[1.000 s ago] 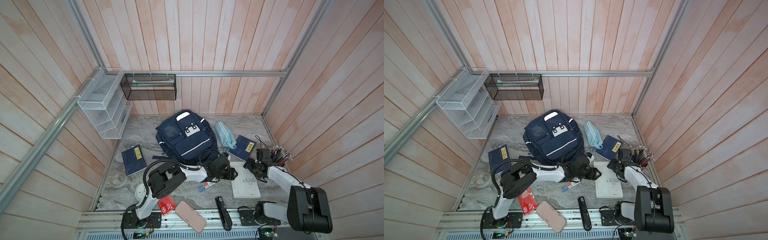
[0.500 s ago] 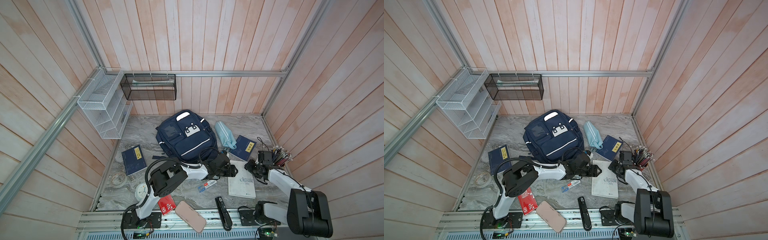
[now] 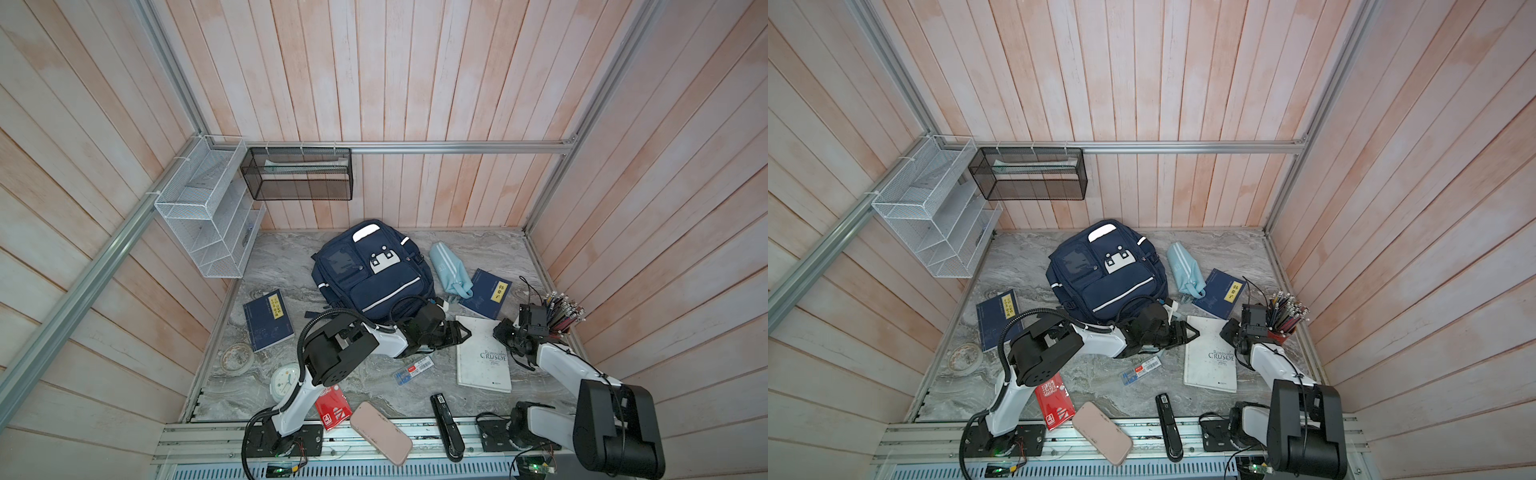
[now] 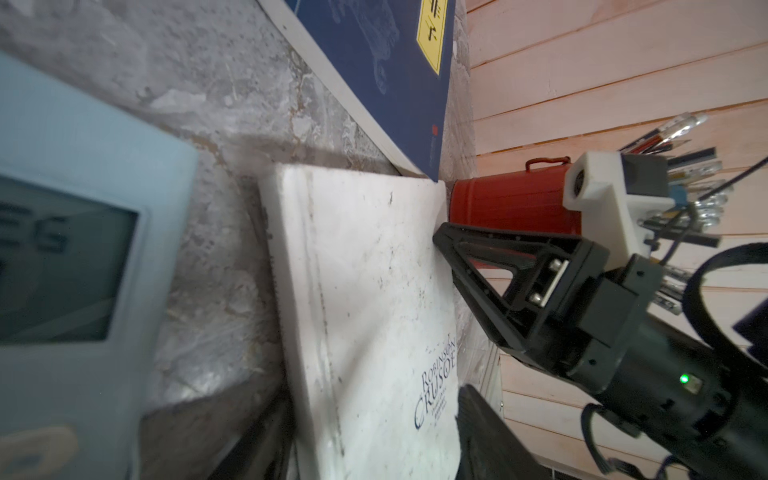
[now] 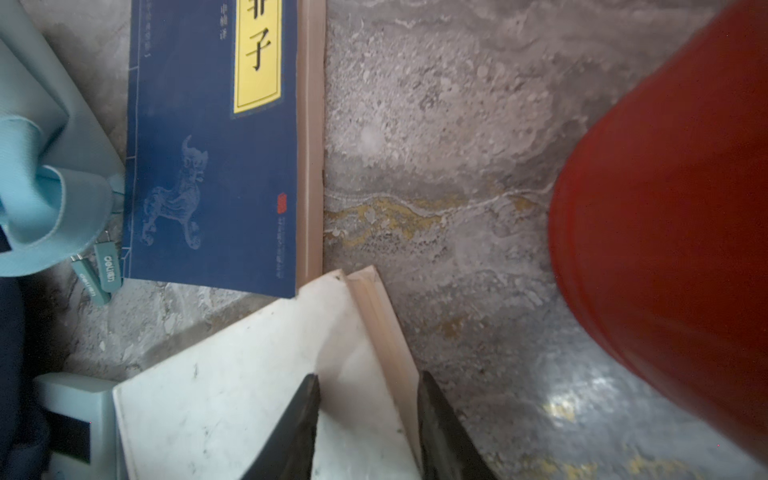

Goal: Pack the student bag

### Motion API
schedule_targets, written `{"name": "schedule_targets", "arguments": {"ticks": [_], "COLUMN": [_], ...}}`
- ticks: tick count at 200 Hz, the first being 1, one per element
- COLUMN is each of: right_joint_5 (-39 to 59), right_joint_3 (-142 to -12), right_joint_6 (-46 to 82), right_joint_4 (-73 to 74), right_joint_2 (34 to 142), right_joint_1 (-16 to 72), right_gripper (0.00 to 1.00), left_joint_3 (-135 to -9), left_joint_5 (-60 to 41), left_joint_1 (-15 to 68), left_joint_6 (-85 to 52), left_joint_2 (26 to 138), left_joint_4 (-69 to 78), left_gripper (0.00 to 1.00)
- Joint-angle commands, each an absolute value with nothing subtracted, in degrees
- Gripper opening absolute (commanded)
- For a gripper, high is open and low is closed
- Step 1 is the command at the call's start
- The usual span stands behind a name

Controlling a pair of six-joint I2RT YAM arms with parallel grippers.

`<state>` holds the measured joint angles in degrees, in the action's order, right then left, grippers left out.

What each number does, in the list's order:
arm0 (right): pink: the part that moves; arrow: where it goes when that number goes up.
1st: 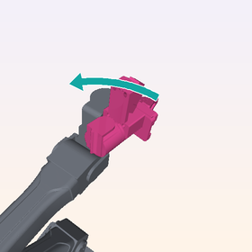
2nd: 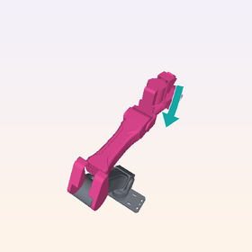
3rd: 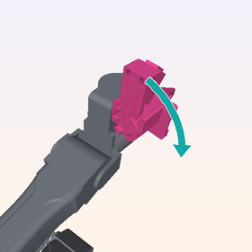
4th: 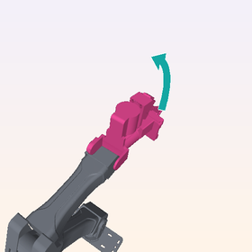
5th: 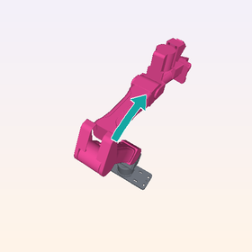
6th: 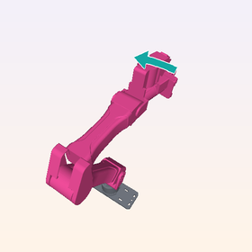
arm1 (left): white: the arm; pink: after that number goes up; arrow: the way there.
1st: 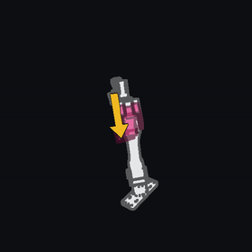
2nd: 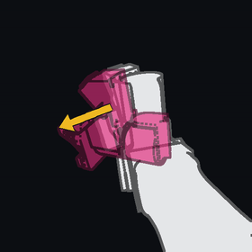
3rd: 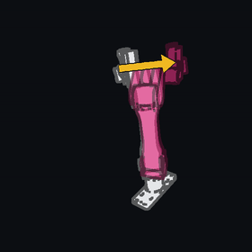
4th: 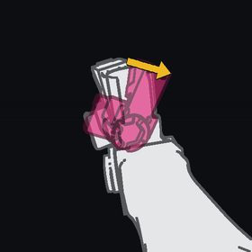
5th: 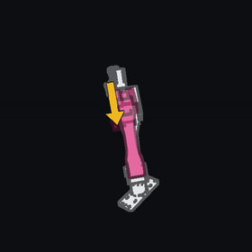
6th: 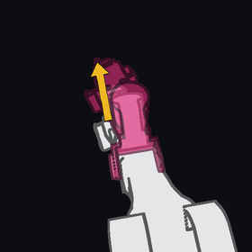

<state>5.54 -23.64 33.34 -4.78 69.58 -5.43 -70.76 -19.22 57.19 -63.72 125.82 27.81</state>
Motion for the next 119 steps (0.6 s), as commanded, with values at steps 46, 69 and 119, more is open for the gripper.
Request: {"name": "schedule_targets", "arguments": {"ticks": [46,69,119], "right_joint_5": [19.2,19.3,19.4], "right_joint_3": [-18.5,-18.6,-19.0], "right_joint_6": [34.4,34.5,34.1], "right_joint_4": [-12.5,-12.5,-13.2], "right_joint_2": [70.0,69.1,67.2], "right_joint_1": [-3.2,-3.1,-3.2], "right_gripper": [0.08,0.04,0.03], "left_joint_3": [-71.8,-72.6,-73.8], "left_joint_5": [-28.3,-27.5,-26.0], "left_joint_1": [60.0,60.0,59.8], "left_joint_6": [-66.1,-64.2,-60.9], "left_joint_2": [127.3,126.6,124.3], "left_joint_4": [46.1,43.5,37.3], "left_gripper": [0.65,0.59,0.00]}}
